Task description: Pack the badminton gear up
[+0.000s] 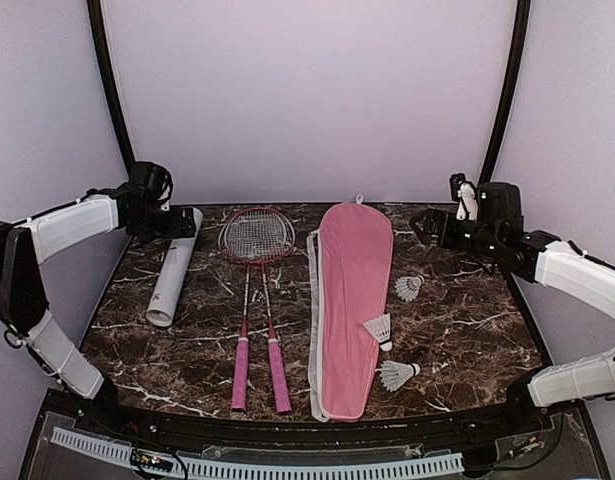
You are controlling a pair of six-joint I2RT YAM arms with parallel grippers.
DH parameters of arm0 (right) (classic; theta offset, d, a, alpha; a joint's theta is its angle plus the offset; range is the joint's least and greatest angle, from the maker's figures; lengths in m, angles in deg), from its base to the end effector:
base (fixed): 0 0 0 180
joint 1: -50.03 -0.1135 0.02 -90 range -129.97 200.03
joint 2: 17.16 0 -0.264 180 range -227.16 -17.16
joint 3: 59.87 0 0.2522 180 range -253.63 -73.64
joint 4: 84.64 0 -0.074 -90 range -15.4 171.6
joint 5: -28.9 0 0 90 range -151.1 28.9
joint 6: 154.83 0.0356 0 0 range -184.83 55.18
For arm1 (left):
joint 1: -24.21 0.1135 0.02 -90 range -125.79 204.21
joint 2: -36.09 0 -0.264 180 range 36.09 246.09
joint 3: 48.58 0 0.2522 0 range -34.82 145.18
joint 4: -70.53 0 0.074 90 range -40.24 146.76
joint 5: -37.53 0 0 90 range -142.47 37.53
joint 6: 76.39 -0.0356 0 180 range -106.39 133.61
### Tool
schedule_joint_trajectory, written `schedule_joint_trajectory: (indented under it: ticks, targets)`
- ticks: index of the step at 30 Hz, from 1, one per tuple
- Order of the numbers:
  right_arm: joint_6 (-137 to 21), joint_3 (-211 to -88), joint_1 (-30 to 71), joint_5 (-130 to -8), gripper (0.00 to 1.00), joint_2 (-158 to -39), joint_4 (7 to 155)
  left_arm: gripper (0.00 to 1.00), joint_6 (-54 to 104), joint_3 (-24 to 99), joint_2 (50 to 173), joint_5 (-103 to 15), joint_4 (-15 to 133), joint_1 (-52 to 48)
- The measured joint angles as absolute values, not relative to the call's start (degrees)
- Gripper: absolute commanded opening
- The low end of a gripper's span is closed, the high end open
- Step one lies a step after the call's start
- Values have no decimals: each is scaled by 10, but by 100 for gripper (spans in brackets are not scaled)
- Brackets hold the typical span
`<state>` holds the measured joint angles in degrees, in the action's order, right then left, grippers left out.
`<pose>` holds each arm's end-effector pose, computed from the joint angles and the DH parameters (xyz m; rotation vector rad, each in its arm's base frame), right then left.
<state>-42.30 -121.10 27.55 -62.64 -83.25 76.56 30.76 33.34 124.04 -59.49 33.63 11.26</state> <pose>0.2442 0.1021 0.2895 -0.0169 2.0232 0.5313 0.3337 -0.0723 0.2764 -0.1467 2.3117 -0.1247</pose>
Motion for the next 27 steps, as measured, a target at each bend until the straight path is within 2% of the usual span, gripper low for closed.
schedule_joint_trajectory:
  ticks: [7,27]
  targets:
    - [-434,-1246,317,-704,99,-871,777,98,283,495,1412,-614,304,133]
    - [-428,-1221,325,-807,99,-870,803,94,262,555,1535,-660,255,140]
